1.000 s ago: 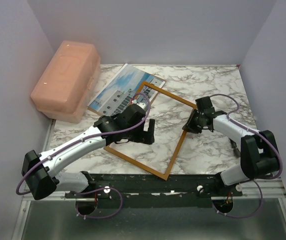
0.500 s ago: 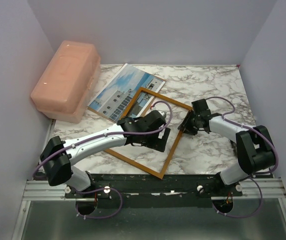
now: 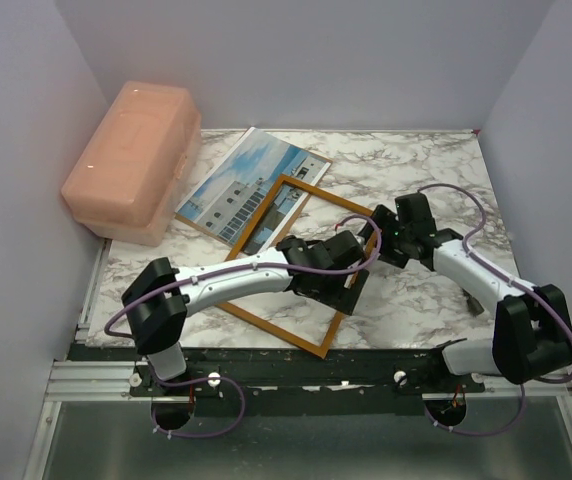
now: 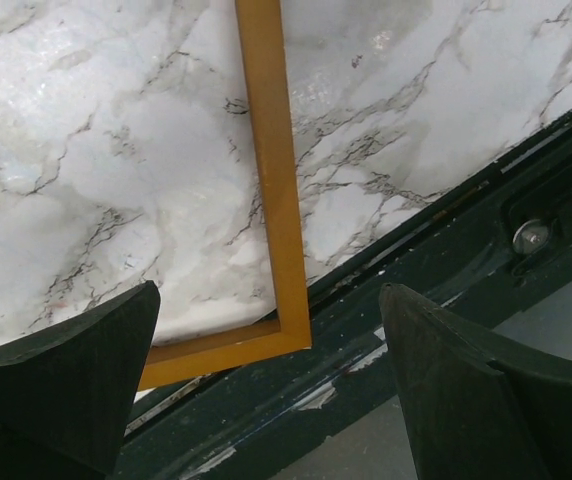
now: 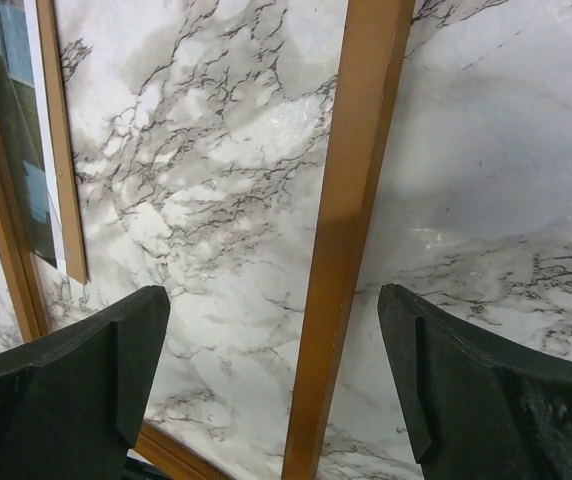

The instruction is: Put the photo into the frame

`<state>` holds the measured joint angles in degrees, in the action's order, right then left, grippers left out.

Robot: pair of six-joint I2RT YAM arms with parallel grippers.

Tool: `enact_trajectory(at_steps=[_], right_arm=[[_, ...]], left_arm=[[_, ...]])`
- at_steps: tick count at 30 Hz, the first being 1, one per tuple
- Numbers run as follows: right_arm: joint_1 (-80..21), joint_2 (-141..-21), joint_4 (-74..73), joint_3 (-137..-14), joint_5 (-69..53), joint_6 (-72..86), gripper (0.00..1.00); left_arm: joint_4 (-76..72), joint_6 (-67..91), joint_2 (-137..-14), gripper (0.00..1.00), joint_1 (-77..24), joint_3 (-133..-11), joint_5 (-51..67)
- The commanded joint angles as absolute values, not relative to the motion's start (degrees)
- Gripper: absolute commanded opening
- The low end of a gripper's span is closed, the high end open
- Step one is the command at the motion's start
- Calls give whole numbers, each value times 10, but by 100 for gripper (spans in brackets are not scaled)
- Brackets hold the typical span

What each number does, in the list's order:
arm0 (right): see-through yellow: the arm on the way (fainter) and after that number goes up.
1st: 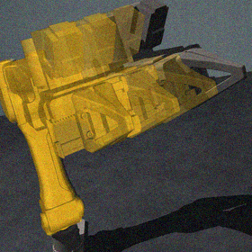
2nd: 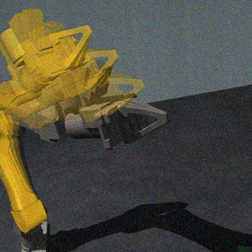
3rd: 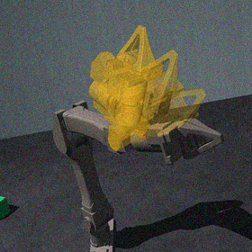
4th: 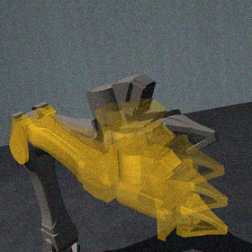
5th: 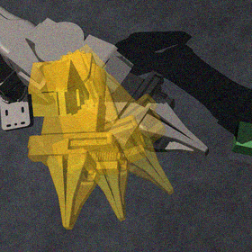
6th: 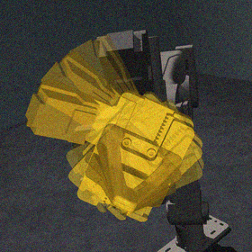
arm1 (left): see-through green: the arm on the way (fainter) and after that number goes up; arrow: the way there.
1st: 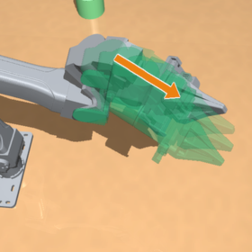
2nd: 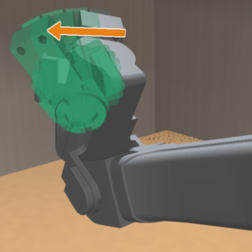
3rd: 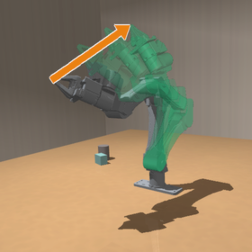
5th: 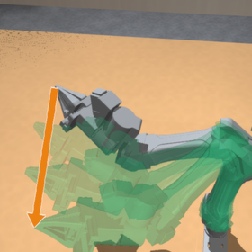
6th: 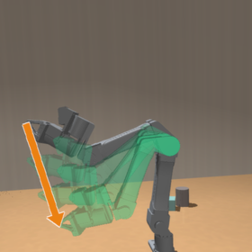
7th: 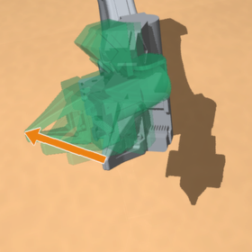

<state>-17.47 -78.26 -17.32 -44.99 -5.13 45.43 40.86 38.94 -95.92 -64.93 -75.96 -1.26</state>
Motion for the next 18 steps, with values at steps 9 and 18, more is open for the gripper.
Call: enact_trajectory(at_steps=[9,18], right_arm=[[-69,-729,-258,-418,-74,389,94],[17,-751,-260,-412,-125,360,94]], left_arm=[[563,354,-1117,92,-653,-982,25],[670,340,-1252,89,-630,-1149,56]])
